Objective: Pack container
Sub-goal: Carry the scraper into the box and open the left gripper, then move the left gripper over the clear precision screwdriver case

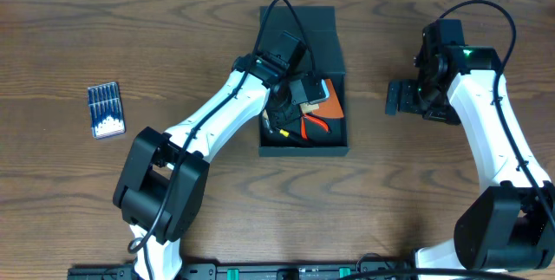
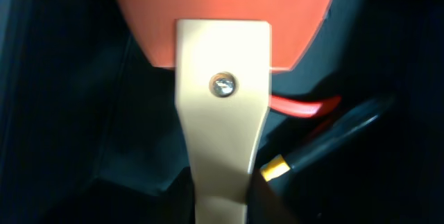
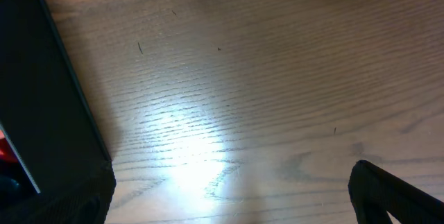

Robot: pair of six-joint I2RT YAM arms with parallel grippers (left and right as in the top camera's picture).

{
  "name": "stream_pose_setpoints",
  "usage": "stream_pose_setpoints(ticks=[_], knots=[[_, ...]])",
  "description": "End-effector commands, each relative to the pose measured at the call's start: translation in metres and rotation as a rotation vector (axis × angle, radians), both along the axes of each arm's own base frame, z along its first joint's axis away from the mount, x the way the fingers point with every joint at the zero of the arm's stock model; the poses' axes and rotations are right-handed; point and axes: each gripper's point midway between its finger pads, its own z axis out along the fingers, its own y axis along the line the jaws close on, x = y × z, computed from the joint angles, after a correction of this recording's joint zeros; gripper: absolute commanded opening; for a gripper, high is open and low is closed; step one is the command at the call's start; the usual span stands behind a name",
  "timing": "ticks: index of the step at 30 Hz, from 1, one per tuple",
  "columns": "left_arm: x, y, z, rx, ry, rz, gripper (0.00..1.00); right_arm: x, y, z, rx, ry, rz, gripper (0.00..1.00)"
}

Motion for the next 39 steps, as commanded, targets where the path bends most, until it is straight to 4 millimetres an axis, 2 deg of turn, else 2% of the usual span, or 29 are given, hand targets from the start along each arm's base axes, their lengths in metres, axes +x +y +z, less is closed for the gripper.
stream_pose_setpoints(ticks=[1, 3, 4, 5, 9, 12, 15, 17, 19, 21, 22, 24, 25, 26, 27, 28, 30, 31, 35, 39], knots=[[0.002, -0.001, 0.001, -0.012, 0.004, 0.009, 0.37, -0.002, -0.005, -0.004, -0.012, 0.017, 0.002, 0.99], [0.002, -0.001, 0.001, -0.011, 0.008, 0.022, 0.43, -0.002, -0.005, -0.004, -0.012, 0.017, 0.002, 0.99], [0.002, -0.001, 0.001, -0.011, 0.01, 0.026, 0.54, -0.002, -0.005, -0.004, -0.012, 0.017, 0.002, 0.99], [0.002, 0.0, 0.001, -0.008, 0.01, 0.028, 0.58, -0.002, -0.005, -0.004, -0.012, 0.017, 0.002, 0.99], [0.003, 0.009, 0.001, 0.025, 0.008, 0.068, 0.59, -0.002, -0.005, -0.004, -0.013, 0.017, 0.007, 0.99], [0.012, 0.025, 0.017, 0.056, -0.021, 0.179, 0.59, -0.002, -0.005, -0.004, -0.014, 0.018, 0.016, 0.99], [0.023, 0.043, 0.055, 0.024, -0.076, 0.275, 0.59, -0.002, -0.005, -0.004, -0.015, 0.017, 0.021, 0.99], [0.033, 0.057, 0.095, -0.033, -0.142, 0.343, 0.63, -0.001, -0.005, -0.004, -0.014, 0.014, 0.021, 0.99], [0.044, 0.079, 0.136, -0.084, -0.226, 0.45, 0.69, -0.001, -0.005, -0.004, -0.014, 0.011, 0.021, 0.99], [0.051, 0.108, 0.172, -0.124, -0.301, 0.559, 0.73, 0.0, -0.005, -0.003, -0.014, 0.01, 0.021, 0.99], [0.055, 0.132, 0.189, -0.14, -0.338, 0.64, 0.76, -0.001, -0.005, -0.003, -0.014, 0.011, 0.021, 0.99], [0.059, 0.169, 0.203, -0.154, -0.372, 0.781, 0.8, -0.001, -0.005, -0.003, -0.014, 0.011, 0.021, 0.99], [0.061, 0.197, 0.208, -0.162, -0.378, 0.892, 0.85, 0.0, -0.005, -0.003, -0.014, 0.01, 0.02, 0.99], [0.062, 0.227, 0.209, -0.167, -0.368, 1.002, 0.86, 0.0, -0.005, -0.003, -0.014, 0.01, 0.02, 0.99], [0.061, 0.246, 0.207, -0.165, -0.358, 1.071, 0.87, -0.001, -0.005, -0.004, -0.014, 0.011, 0.02, 0.99], [0.059, 0.277, 0.203, -0.158, -0.339, 1.175, 0.92, 0.0, -0.005, -0.003, -0.014, 0.01, 0.021, 0.99], [0.054, 0.319, 0.191, -0.141, -0.298, 1.282, 0.99, 0.0, -0.005, -0.003, -0.014, 0.01, 0.02, 0.99], [0.052, 0.339, 0.184, -0.135, -0.276, 1.33, 0.99, 0.0, -0.005, -0.003, -0.014, 0.007, 0.02, 0.99], [0.043, 0.403, 0.149, -0.093, -0.186, 1.491, 0.99, 0.005, -0.005, -0.003, -0.014, -0.013, 0.02, 0.99], [0.038, 0.439, 0.107, -0.058, -0.078, 1.599, 0.99, 0.007, -0.005, -0.003, -0.014, -0.019, 0.02, 0.99]])
